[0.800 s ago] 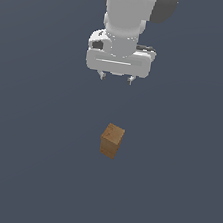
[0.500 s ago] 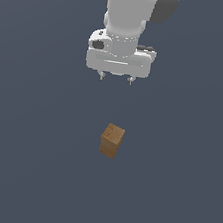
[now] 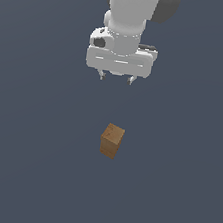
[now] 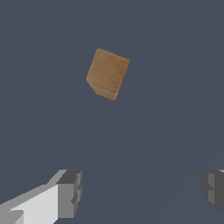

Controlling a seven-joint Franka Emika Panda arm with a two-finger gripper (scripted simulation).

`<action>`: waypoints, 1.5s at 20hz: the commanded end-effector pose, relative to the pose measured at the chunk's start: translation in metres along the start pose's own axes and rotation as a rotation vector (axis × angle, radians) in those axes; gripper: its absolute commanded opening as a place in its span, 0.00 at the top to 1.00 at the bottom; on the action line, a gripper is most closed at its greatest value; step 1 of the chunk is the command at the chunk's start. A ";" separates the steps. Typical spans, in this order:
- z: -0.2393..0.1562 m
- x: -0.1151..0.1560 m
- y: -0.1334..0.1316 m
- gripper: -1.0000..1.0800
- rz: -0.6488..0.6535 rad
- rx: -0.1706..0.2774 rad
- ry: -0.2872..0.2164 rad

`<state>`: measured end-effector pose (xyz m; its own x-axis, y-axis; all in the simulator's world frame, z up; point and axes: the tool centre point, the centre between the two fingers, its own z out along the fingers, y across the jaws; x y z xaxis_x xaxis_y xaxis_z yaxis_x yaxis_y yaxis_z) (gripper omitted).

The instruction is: Pick up the object and move it to a goal position.

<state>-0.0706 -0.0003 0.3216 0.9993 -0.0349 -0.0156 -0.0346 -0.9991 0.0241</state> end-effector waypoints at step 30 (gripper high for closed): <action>0.116 0.121 -0.025 0.04 0.349 0.025 0.010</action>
<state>0.0458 0.0175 0.2078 0.9323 -0.3617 -0.0022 -0.3617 -0.9323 0.0025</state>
